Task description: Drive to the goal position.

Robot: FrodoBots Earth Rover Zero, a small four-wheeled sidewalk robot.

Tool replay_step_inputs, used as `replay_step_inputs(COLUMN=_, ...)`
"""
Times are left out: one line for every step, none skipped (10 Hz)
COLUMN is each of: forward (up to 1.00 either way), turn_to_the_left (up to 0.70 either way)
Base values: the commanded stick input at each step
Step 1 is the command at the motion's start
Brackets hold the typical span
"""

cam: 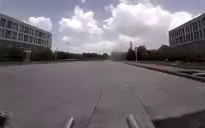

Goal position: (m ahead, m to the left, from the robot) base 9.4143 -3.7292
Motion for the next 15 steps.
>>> replay_step_inputs(forward=0.7, turn_to_the_left=0.0)
replay_step_inputs(forward=0.7, turn_to_the_left=0.0)
replay_step_inputs(forward=0.7, turn_to_the_left=0.0)
replay_step_inputs(forward=0.7, turn_to_the_left=0.0)
replay_step_inputs(forward=0.7, turn_to_the_left=0.0)
replay_step_inputs(forward=0.7, turn_to_the_left=0.0)
replay_step_inputs(forward=0.7, turn_to_the_left=0.0)
replay_step_inputs(forward=0.7, turn_to_the_left=0.0)
replay_step_inputs(forward=0.7, turn_to_the_left=0.0)
replay_step_inputs(forward=0.7, turn_to_the_left=0.0)
replay_step_inputs(forward=0.7, turn_to_the_left=0.0)
replay_step_inputs(forward=0.7, turn_to_the_left=0.0)
replay_step_inputs(forward=0.7, turn_to_the_left=0.0)
replay_step_inputs(forward=0.7, turn_to_the_left=0.0)
replay_step_inputs(forward=0.7, turn_to_the_left=0.0)
